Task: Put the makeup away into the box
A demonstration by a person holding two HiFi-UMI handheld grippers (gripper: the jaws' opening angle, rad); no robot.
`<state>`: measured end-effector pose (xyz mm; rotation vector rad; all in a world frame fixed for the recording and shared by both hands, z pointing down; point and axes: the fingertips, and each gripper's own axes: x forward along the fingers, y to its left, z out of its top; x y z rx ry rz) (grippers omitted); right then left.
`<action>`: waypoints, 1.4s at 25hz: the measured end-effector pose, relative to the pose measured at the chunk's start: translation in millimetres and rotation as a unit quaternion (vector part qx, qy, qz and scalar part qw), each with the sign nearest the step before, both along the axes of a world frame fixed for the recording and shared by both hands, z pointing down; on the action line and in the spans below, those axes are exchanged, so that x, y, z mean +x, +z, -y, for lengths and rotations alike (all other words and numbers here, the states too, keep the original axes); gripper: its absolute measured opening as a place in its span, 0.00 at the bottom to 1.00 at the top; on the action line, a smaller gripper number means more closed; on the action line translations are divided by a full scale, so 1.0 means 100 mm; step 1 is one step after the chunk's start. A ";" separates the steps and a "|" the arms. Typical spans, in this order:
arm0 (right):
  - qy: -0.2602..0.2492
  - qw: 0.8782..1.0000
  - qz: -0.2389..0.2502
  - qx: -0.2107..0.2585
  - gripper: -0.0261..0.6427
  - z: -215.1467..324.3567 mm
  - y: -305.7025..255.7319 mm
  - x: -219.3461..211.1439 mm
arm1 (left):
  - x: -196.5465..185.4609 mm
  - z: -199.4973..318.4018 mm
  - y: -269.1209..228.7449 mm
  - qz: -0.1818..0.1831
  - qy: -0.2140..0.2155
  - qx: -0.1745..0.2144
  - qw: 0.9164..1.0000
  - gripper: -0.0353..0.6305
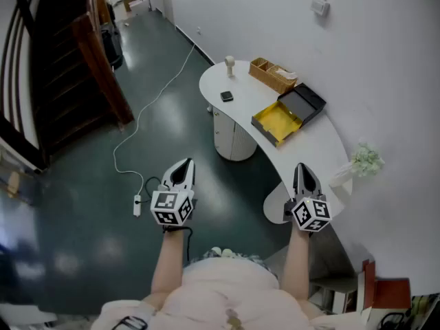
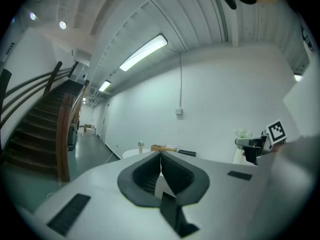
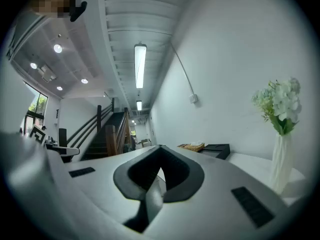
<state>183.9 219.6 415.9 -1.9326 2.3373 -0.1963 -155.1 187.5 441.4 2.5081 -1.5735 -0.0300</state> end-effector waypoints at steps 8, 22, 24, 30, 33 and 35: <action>-0.002 1.000 0.004 0.002 0.06 -0.01 0.02 -0.06 | -0.02 -0.02 0.06 -0.002 0.000 -0.006 1.000 0.09; -0.013 1.000 0.007 -0.005 0.06 -0.06 0.06 -0.11 | 0.01 -0.10 0.08 -0.001 -0.001 -0.010 1.000 0.09; -0.012 1.000 0.016 -0.005 0.06 -0.07 0.08 -0.09 | 0.03 -0.10 0.09 0.000 0.000 -0.011 1.000 0.09; -0.015 1.000 0.017 -0.011 0.06 -0.12 0.16 -0.05 | 0.09 -0.12 0.12 0.003 0.004 -0.015 1.000 0.09; -0.026 1.000 0.013 -0.009 0.06 -0.14 0.15 -0.09 | 0.11 -0.13 0.13 0.004 0.006 -0.018 1.000 0.09; -0.035 0.999 0.012 -0.007 0.08 -0.14 0.13 -0.13 | 0.12 -0.13 0.15 0.005 0.008 -0.019 1.000 0.09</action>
